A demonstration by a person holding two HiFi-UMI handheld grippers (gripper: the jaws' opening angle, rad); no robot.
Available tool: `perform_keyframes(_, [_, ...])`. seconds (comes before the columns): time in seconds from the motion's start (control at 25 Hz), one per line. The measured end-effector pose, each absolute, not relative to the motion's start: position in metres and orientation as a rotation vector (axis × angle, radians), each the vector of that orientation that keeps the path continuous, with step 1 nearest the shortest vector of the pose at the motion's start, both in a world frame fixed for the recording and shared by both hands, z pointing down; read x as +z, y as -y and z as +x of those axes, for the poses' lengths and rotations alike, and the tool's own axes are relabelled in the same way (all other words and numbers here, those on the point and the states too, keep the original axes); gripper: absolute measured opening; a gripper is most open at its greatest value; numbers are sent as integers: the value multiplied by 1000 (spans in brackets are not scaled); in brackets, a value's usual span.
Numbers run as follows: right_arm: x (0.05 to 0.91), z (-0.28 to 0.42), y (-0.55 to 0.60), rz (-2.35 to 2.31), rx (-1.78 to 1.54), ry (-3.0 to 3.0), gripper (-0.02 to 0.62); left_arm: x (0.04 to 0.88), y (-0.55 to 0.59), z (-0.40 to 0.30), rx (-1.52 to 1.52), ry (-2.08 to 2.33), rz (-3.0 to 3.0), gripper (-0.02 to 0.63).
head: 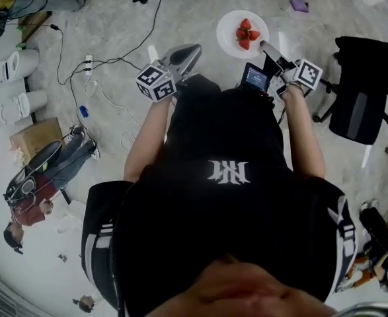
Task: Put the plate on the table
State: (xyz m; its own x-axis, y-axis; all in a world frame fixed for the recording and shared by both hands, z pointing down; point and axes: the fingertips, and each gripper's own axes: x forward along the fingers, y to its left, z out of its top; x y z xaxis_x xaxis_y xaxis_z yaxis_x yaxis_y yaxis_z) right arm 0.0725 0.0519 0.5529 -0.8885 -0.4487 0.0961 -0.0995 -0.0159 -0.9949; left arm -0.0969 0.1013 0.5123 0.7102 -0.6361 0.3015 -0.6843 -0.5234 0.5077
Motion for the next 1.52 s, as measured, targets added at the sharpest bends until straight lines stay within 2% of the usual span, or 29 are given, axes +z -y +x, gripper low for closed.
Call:
perform_keyframes(0.52, [554,51,-8,-650,-1964,-1991,15,524,-52,-122,97,957,2334,11])
perform_keyframes(0.84, [548,2,63,-710,-1913,-2043,15,541,28,-172,100,905,2356,11])
perform_keyframes(1.04, [542,-53,95,-729,-1890,-2021,15,551,60,-232,105,875,2354,11])
perform_keyframes(1.4, [556,-75,148,-797,-1951,-1922,15,570,128,-275,22,888,2309,11])
perform_keyframes(1.52, [550,-55,78,-820,-1957,-1875,15,563,59,-252,38,848,2313,11])
